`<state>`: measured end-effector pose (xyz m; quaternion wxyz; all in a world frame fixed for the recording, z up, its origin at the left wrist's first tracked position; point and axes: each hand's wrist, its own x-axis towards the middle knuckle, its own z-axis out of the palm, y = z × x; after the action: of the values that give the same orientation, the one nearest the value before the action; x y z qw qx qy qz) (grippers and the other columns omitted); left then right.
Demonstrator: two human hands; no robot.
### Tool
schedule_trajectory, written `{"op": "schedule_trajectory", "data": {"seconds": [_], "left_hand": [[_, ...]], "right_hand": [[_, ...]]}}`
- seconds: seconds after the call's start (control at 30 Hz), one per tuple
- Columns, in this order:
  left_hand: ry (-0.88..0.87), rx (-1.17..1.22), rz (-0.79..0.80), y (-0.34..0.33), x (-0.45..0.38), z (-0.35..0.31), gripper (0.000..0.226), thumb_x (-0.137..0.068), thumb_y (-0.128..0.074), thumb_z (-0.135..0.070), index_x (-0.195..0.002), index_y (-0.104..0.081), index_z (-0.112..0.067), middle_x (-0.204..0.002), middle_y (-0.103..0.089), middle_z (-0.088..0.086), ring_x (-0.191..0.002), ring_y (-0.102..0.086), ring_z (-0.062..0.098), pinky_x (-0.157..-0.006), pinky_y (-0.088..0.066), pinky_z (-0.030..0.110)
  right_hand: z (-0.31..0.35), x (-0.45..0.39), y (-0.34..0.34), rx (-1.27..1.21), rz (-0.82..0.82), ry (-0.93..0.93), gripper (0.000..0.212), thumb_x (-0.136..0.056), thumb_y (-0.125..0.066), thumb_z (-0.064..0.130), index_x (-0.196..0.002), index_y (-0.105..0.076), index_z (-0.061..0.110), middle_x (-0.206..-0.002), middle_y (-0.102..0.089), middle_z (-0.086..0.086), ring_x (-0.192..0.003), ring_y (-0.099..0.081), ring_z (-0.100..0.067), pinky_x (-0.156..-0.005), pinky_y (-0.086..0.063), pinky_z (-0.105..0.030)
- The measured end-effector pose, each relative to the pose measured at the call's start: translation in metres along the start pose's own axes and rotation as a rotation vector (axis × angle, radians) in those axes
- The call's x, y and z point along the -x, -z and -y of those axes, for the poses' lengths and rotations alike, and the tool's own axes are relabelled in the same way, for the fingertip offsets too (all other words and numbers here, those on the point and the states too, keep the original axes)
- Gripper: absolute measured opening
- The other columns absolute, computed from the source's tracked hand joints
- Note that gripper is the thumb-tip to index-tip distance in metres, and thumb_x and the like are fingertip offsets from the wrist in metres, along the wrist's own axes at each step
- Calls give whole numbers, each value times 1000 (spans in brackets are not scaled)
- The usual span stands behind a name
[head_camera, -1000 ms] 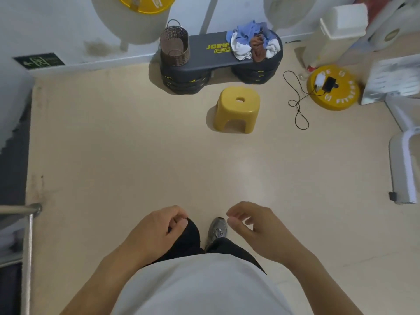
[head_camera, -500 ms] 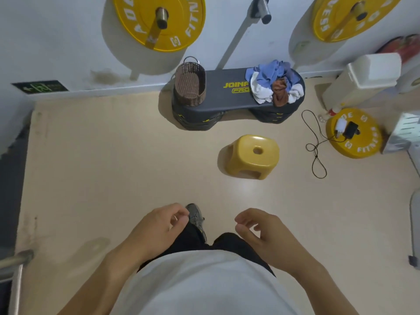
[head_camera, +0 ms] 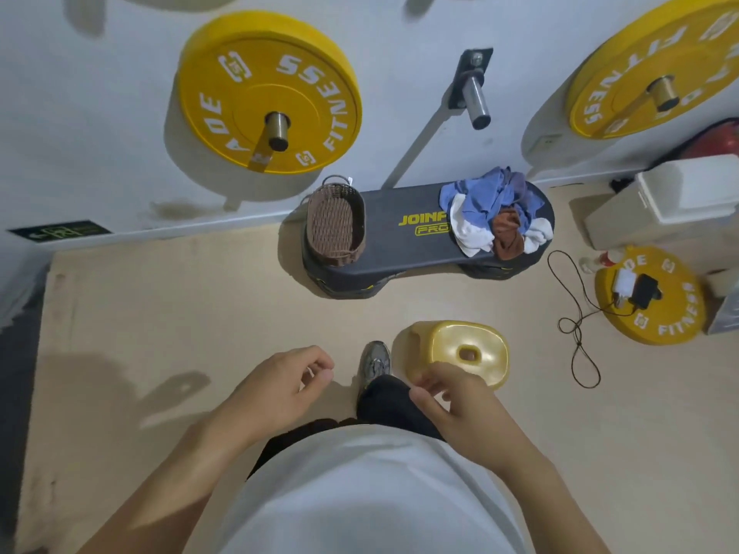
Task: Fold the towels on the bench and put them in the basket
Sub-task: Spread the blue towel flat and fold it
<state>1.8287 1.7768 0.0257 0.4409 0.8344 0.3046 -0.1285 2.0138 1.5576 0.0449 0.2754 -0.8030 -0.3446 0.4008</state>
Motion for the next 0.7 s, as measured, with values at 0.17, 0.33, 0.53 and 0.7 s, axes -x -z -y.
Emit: {"op": "schedule_trajectory", "data": {"seconds": [0.17, 0.33, 0.53, 0.7], "left_hand": [[64, 49, -84, 52, -57, -1, 14, -95, -51, -45, -104, -61, -42, -93, -64, -28, -93, -60, -7, -82, -52, 22], [60, 80, -119, 97, -118, 8, 9, -93, -51, -48, -98, -58, -46, -94, -65, -30, -91, -60, -8, -77, -48, 17], [-80, 72, -13, 148, -208, 7, 10, -93, -50, -46, -98, -58, -43, -95, -64, -28, -91, -61, -5, -80, -52, 26], [-197, 8, 45, 170, -276, -20, 12, -92, -50, -47, -99, -59, -44, -93, -64, -28, -91, -59, -9, -71, -49, 19]], "right_hand": [[42, -104, 53, 93, 46, 84, 6, -94, -55, 37, -95, -61, 36, -85, -66, 22, -89, -62, 2, -74, -47, -12], [74, -177, 79, 145, 65, 88, 19, -95, -54, 41, -105, -64, 29, -92, -67, 18, -89, -60, 6, -75, -47, -11], [96, -226, 94, 130, 7, -8, 17, -96, -57, 39, -105, -65, 28, -94, -67, 17, -89, -60, 4, -74, -45, -8], [87, -247, 120, 115, -20, -85, 16, -94, -59, 39, -105, -65, 29, -93, -67, 19, -87, -62, 6, -75, -48, -10]]}}
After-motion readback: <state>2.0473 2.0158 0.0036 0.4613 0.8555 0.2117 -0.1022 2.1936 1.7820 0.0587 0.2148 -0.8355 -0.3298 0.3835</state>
